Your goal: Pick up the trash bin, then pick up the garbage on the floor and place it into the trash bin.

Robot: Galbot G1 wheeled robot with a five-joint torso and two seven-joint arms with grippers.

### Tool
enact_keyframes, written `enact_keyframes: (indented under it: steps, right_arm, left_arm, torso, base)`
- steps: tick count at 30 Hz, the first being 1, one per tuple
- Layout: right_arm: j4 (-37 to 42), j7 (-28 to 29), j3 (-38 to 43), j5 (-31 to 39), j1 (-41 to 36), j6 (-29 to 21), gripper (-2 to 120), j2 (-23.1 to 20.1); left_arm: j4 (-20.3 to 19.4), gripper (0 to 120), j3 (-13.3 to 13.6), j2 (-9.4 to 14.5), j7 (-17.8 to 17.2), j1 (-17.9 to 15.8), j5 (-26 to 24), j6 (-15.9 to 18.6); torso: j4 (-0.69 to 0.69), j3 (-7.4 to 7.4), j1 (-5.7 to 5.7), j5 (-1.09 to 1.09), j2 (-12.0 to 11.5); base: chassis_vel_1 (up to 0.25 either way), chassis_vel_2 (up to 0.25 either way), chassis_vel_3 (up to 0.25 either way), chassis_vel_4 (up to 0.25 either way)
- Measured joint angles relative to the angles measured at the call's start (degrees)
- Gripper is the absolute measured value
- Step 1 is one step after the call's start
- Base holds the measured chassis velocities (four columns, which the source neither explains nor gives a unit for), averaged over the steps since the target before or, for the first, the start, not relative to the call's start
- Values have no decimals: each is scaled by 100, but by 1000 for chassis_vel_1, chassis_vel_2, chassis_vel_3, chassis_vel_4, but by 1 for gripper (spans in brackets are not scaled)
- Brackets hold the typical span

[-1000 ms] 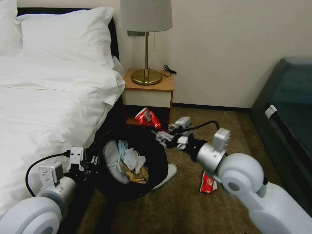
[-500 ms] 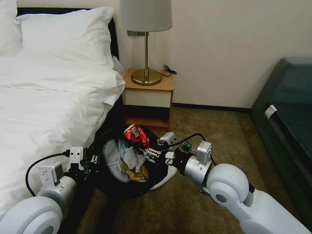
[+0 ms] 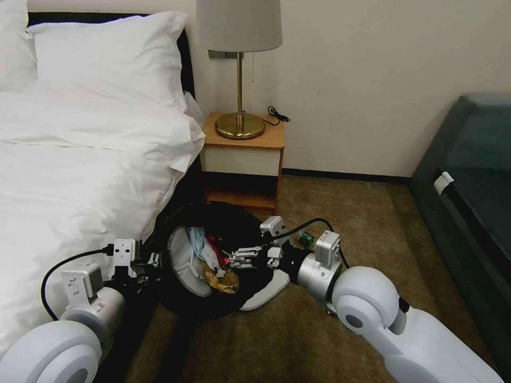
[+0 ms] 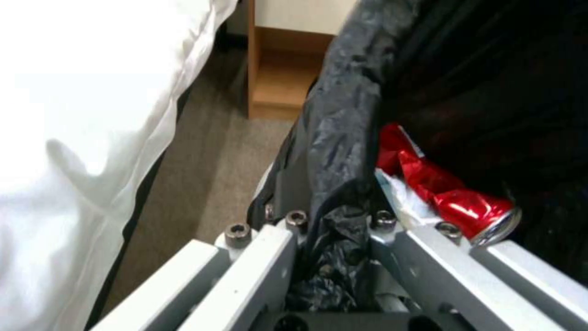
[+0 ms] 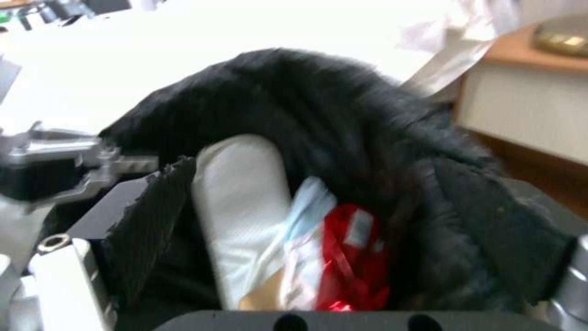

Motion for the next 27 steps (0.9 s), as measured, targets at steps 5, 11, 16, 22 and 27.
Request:
enact_keyframes:
  steps: [5,11,16,22,27]
  right_arm:
    - [66,16,280,88,-33,22,100,-28]
    - [126,118,1059,315,-130,67,100,-84]
    - [22,335,1614,382,-278,189,100,-154]
    - [-133,725,2233,450,-684,314,100,-147]
    - [-497,827,2575,130,-1179,430,100,-86]
  left_arm:
    - [-3,2,-5,-6,7,-5,-27,-1]
    - [-3,2,-45,-18,4,8,-26,-1]
    - [-3,2,-80,-47,6,41,-14,-1]
    - [-3,2,-173,-71,-9,72,-9,-1]
    - [-3,2,-211,-90,-15,117,-7,-1]
  torso:
    - [-1,0,0,0,0]
    - [0,0,0,0,0]
    - [-2,0,0,0,0]
    - [0,0,0,0,0]
    - [-1,0,0,0,0]
  base:
    - [0,0,0,0]
    - [0,0,0,0]
    - [0,0,0,0]
    - [0,0,0,0]
    - [0,0,0,0]
